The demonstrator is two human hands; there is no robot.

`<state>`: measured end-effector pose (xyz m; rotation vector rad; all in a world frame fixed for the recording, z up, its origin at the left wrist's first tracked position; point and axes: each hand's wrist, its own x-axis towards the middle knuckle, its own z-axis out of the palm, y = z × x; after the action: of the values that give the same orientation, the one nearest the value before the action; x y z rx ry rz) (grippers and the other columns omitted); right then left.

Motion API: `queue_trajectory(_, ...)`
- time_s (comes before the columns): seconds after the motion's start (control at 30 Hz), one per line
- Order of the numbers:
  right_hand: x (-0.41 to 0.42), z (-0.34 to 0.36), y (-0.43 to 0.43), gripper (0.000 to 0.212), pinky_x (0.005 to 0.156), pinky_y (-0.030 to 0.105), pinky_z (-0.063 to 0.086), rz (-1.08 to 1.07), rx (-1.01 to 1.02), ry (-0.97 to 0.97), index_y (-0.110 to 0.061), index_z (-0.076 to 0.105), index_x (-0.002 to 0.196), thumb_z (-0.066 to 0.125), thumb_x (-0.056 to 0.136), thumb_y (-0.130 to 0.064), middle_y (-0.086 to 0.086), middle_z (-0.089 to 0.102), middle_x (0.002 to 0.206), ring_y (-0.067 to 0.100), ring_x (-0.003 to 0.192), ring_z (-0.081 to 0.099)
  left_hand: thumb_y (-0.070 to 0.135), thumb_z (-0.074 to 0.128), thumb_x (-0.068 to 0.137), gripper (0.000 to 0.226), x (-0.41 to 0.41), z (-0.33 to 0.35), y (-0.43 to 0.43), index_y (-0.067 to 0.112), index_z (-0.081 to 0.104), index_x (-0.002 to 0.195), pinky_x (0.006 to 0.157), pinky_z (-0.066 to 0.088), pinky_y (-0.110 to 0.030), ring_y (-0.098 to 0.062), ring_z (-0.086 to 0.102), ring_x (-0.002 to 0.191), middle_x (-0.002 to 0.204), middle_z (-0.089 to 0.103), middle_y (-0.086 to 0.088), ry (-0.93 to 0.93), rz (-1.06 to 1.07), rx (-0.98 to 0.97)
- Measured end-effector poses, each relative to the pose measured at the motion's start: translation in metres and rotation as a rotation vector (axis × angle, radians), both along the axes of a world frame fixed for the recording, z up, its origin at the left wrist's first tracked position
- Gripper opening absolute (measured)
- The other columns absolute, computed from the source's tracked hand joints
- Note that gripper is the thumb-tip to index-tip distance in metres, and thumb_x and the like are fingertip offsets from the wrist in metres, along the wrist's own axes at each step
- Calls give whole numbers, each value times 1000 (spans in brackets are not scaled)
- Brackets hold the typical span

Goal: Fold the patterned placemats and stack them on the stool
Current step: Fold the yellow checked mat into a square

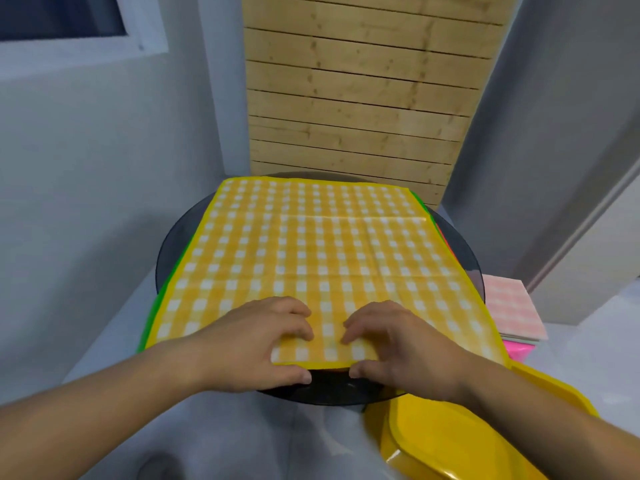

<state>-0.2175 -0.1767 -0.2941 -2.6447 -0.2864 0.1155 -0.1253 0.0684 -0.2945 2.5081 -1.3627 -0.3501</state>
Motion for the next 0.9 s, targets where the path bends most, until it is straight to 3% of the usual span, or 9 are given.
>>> queue_trajectory(0.17,-3,0,-1,33,100,13,36,-52,83,8,-37,68,107,79,77,-47,-28,56,117,-7,118,43,66,66,82,57,0,0,2,40,56,132,101,14,-2,7,27,138,151,31,25,47,17,-46)
queue_trajectory(0.33,-4,0,0,16,98,18,40,-66,91,-6,-33,72,96,73,84,-45,-27,59,113,-6,115,46,60,69,83,45,0,2,6,38,62,121,97,18,4,14,33,128,141,41,27,104,44,-109)
queue_trajectory(0.5,-7,2,7,13,91,12,39,-81,57,-30,-30,74,90,66,90,-41,-24,60,112,-7,113,46,46,73,86,15,-1,5,8,31,71,88,99,33,-6,13,45,123,124,61,23,162,74,-186)
queue_trajectory(0.8,-12,26,10,10,85,17,47,-156,103,-105,-33,72,90,67,90,-42,-22,65,103,-4,102,57,37,75,86,9,-4,26,13,31,75,80,93,50,-24,6,63,101,98,71,23,268,176,-337)
queue_trajectory(0.9,-11,45,0,9,84,18,50,-189,78,-136,-37,72,91,66,89,-43,-24,66,100,-4,99,59,34,75,87,7,-1,41,14,31,76,81,88,50,-21,3,65,96,93,73,22,227,223,-410)
